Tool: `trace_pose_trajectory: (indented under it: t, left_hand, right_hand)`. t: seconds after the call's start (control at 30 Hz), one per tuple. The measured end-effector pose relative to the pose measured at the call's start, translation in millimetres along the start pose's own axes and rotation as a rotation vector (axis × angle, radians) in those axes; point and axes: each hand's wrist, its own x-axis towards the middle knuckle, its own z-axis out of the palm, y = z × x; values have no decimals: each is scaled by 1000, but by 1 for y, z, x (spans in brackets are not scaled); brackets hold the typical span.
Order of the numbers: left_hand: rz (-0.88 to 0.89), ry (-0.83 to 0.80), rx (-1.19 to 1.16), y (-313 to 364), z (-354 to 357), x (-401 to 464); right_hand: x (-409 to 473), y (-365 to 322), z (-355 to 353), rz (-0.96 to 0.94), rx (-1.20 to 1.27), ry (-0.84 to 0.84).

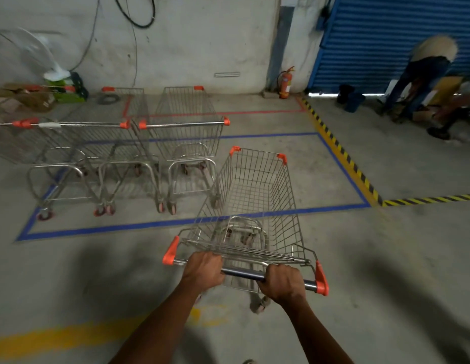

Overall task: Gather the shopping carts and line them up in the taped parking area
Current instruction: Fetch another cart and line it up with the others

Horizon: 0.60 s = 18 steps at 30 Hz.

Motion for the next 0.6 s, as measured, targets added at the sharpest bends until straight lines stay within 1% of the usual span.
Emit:
trace_pose_trajectory:
  t: [0.1,0.23,0.43,0.5,0.6]
  left_hand:
    - [-14,4,-7,18,-8,36]
    - [-14,8,-28,37,-19,83]
    - [53,-37,-88,49,-42,157]
    - [64,-79,-134,49,-54,187]
    - [76,-216,-274,48,-74,237]
  right_hand:
    - [29,33,-3,-14,-2,-12]
    - [70,74,-11,-31,-59,19]
    - [141,126,-29,-20,-57,-14]
    - [168,142,-35,-16,-50,-14]
    - [212,168,-47,-18,-65,-8]
